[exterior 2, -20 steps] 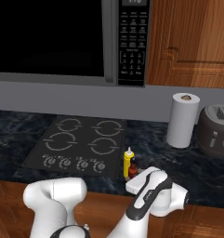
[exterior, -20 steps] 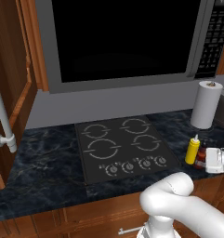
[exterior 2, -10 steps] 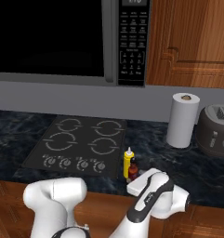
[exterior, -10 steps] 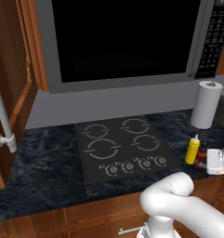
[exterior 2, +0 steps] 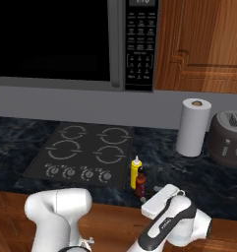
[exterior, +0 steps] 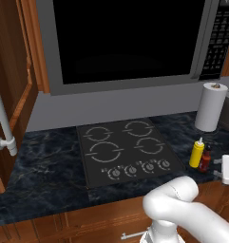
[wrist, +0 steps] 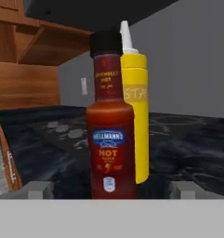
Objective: Take 2 condiments from the cabinet and move them on the counter near the stove.Make sure the condiments are lined up with each other, next to each other.
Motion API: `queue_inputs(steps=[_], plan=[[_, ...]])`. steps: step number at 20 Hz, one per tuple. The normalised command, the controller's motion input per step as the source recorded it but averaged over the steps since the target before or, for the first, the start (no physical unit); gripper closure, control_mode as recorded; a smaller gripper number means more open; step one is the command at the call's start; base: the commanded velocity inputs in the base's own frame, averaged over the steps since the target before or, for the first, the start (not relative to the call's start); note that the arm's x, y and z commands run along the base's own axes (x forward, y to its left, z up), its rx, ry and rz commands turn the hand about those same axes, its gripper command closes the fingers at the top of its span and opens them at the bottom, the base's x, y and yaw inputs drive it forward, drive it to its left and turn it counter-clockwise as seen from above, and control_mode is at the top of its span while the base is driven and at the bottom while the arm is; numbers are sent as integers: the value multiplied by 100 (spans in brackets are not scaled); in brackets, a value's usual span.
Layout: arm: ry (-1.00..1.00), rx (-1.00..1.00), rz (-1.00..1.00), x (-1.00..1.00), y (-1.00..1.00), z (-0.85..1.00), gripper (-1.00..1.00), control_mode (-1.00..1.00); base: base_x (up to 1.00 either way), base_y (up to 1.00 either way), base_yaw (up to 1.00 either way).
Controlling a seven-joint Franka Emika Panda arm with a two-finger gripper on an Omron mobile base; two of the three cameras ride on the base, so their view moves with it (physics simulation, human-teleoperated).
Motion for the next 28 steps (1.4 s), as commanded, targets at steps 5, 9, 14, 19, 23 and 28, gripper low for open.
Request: queue_inputs(steps=[5,9,14,19,23,28], plan=[[-18,0,0,-54,-18,33,-100,-100,0,0,0],[-16,0,0,-51,-7,60,-100,-100,0,0,0],[-3,-1,-1,-35,0,77,-100,-100,0,0,0],[2,-5,-7,-19,0,96,-100,-100,0,0,0],[12,-7,-14,-15,0,98,-100,-100,0,0,0],[16,-12,-18,-2,25,69,-100,-100,0,0,0]])
